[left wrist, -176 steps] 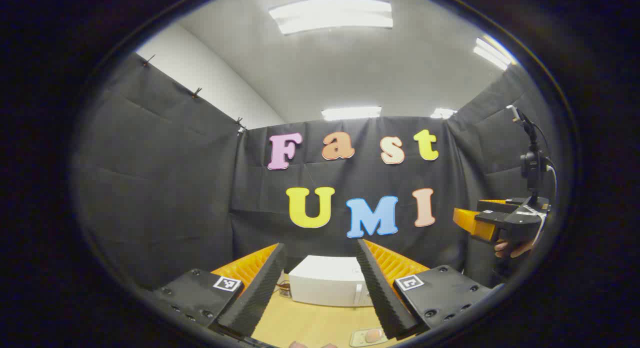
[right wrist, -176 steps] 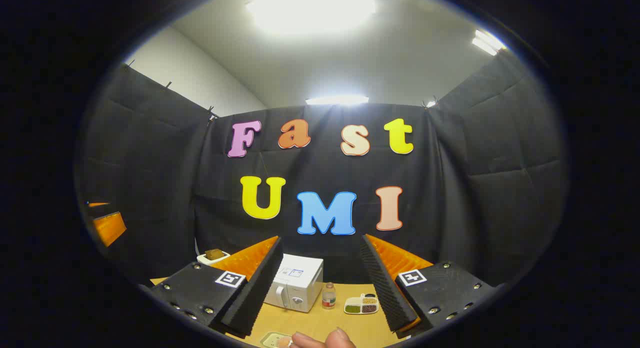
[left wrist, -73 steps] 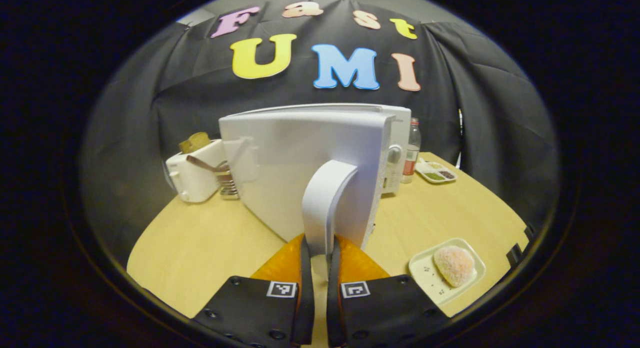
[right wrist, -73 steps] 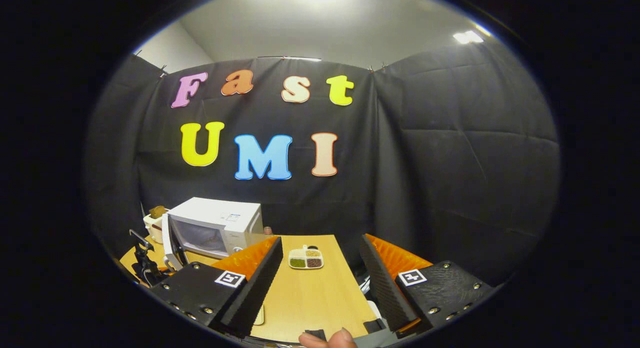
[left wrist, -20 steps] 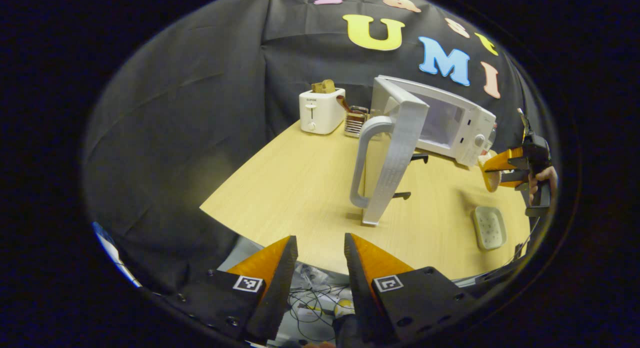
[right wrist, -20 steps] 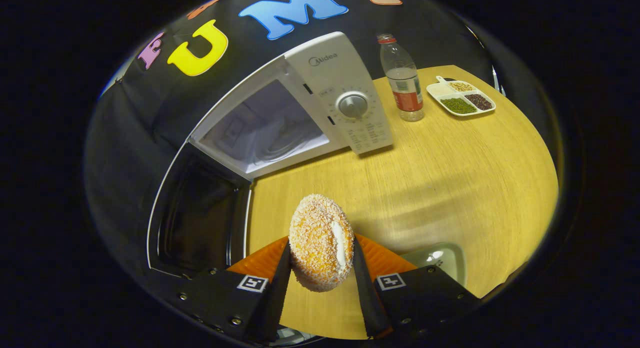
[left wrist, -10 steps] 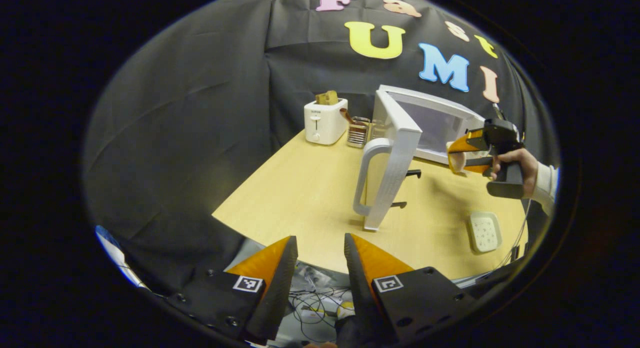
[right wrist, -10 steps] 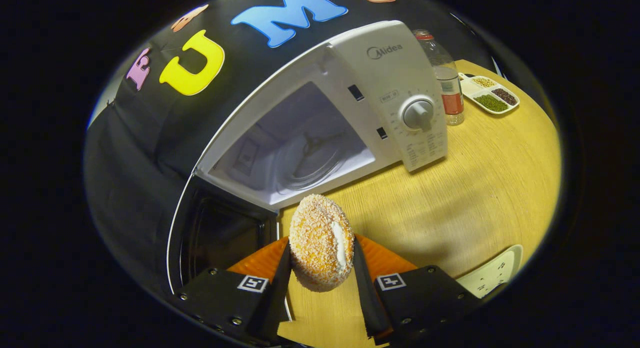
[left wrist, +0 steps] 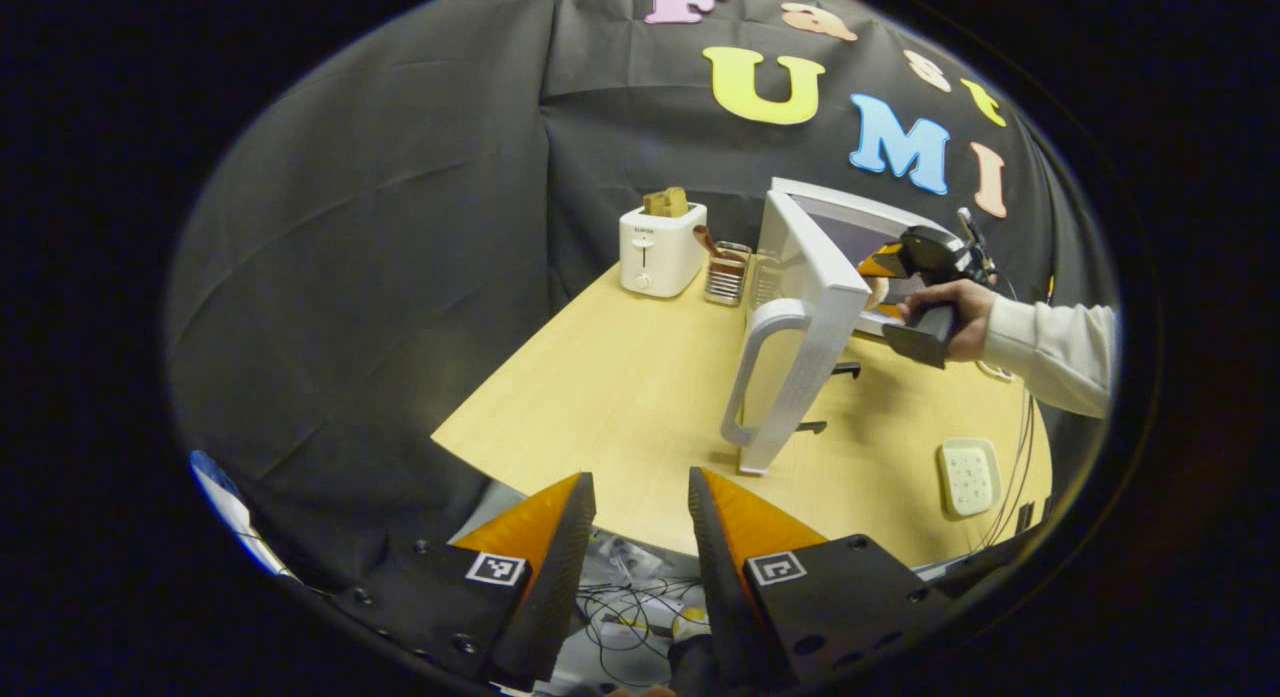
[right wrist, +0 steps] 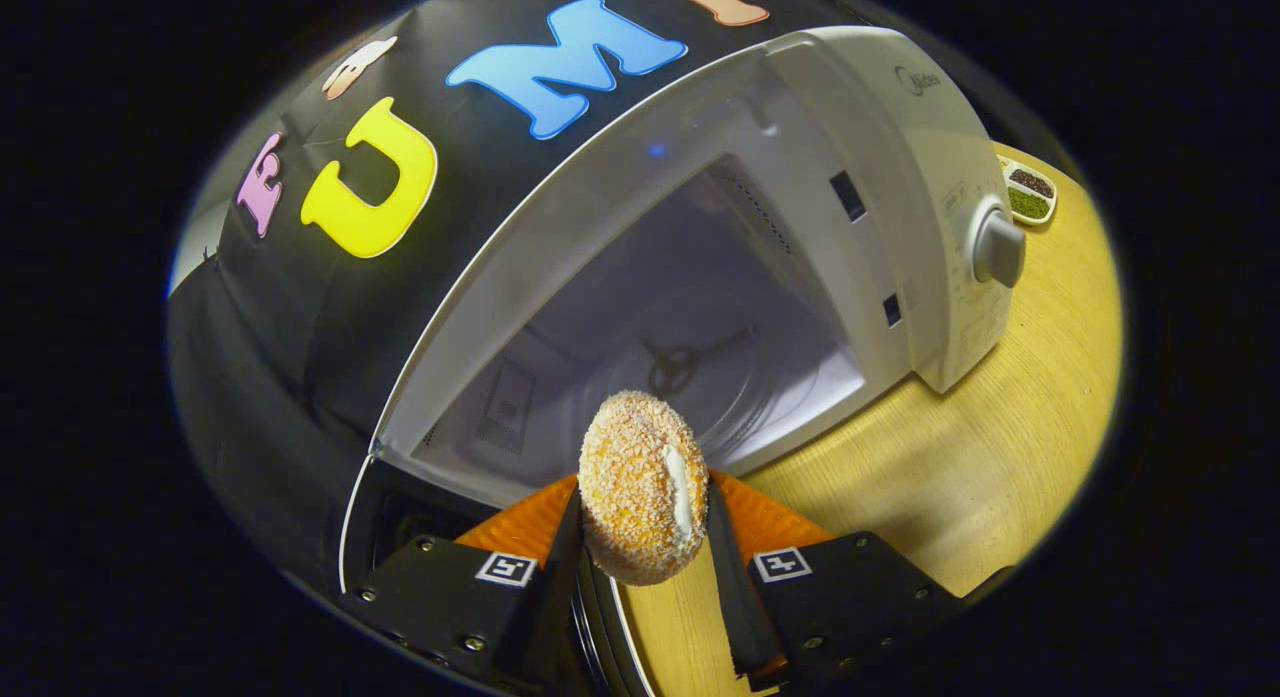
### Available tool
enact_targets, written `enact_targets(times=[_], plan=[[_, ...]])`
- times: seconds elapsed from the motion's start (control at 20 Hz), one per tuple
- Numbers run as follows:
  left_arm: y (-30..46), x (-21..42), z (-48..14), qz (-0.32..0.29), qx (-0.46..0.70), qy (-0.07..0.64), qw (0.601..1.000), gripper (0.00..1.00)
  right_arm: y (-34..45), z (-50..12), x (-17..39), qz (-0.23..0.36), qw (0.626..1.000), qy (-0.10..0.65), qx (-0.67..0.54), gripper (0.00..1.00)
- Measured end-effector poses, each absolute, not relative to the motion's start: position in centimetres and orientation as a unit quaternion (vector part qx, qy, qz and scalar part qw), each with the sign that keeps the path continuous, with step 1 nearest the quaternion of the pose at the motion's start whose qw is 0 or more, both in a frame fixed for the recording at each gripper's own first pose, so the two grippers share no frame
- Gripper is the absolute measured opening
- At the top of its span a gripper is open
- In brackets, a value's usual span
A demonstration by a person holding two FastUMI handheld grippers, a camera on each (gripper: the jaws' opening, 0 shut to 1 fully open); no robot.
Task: Open the microwave oven with the left hand, put the food in, and close the microwave oven.
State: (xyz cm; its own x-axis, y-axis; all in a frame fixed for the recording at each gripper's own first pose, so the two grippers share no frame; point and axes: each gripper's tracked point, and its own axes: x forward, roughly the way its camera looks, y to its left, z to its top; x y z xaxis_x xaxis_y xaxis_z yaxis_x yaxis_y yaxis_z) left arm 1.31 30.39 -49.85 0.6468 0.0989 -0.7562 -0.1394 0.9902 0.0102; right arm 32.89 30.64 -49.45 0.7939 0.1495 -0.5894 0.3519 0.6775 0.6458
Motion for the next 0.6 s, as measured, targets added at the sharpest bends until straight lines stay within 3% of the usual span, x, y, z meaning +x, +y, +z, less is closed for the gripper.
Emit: enact_targets(times=[0.6], plan=[[31.8, 2.2, -50.0, 0.065, -0.026, 0.423, 0.903, 0.69, 29.1, -54.5, 38.9, -0.152, 0.884, 0.268, 0.352, 0.65]])
